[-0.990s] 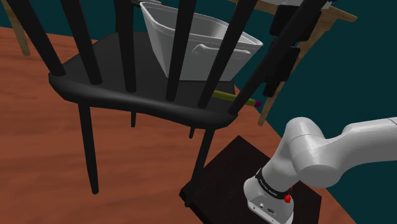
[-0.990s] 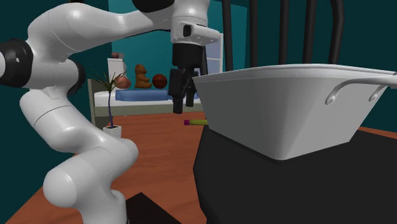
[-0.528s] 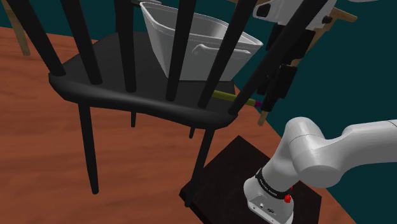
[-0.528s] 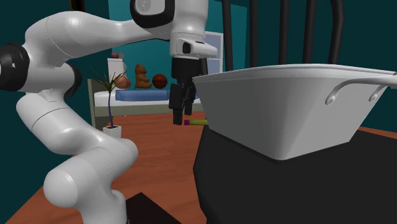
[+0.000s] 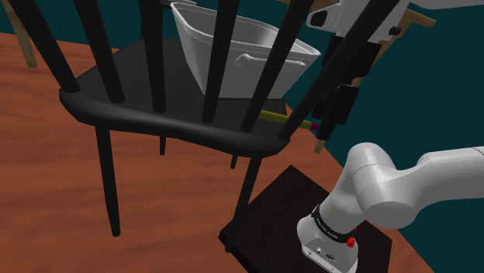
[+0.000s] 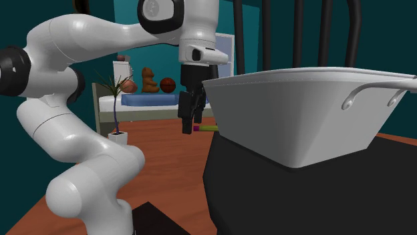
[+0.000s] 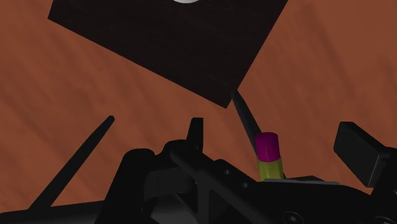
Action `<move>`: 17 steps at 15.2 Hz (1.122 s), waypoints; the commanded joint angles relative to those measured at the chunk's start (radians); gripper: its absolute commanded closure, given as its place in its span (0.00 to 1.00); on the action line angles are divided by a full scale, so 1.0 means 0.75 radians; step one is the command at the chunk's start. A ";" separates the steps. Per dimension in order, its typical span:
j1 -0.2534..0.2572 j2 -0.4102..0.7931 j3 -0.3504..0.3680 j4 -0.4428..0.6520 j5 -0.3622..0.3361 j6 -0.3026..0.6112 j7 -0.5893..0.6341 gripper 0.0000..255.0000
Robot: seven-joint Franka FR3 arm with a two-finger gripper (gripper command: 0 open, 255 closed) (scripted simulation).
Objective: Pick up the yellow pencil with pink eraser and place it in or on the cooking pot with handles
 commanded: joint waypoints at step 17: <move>-0.001 0.060 -0.009 0.163 -0.005 -0.102 0.015 1.00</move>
